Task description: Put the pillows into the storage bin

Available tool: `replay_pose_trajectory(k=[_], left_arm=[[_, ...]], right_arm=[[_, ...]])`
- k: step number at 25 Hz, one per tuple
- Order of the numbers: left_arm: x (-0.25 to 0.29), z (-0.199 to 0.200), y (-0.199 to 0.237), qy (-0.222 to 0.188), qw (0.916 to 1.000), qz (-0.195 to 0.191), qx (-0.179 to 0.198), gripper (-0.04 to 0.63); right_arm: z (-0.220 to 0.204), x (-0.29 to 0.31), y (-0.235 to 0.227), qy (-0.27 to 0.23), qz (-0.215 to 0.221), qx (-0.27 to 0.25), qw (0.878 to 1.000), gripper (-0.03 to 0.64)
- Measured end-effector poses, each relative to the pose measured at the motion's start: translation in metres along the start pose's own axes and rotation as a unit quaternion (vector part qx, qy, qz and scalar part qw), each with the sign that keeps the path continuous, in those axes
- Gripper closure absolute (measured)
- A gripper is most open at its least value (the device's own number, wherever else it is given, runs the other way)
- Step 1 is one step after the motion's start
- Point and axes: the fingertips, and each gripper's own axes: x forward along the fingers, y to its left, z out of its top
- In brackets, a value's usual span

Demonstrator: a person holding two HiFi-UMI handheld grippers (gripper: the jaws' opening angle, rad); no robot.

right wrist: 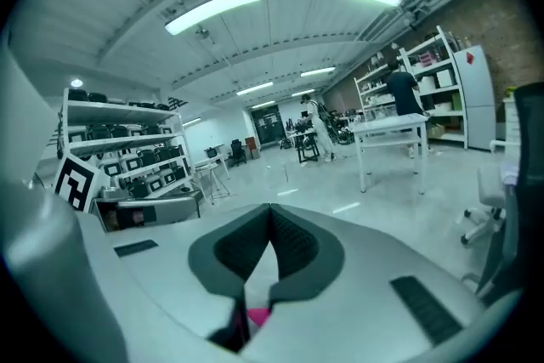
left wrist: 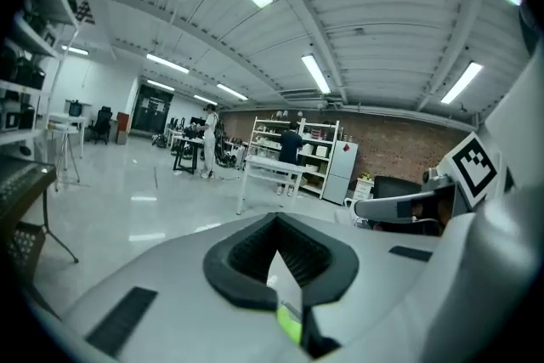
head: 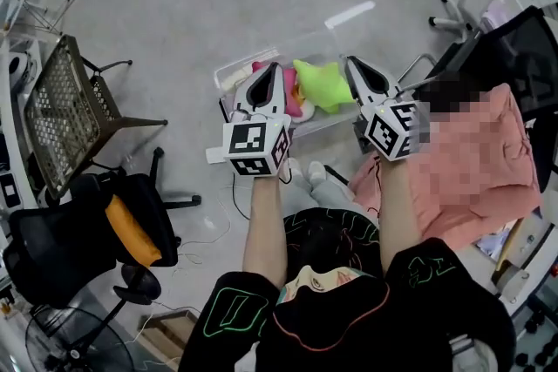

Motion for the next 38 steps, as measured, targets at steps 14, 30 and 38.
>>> replay_pose_trajectory(k=[14,30,38], left_arm=[[-0.064,0.109,-0.046,-0.111,0.9894,0.031,0.088,0.601],[-0.082,0.121,-0.093,-0.138,0.9833,0.028,0.115,0.601],[-0.083,0.117,-0.102,-0.149,0.9831,0.028,0.102,0.601]], right_arm=[[0.105,-0.066,0.042,-0.105,0.029,-0.094,0.990,0.614],[0.122,-0.107,0.041,-0.144,0.024,-0.121,0.982,0.614],[0.119,-0.118,0.032,-0.149,0.015,-0.122,0.981,0.614]])
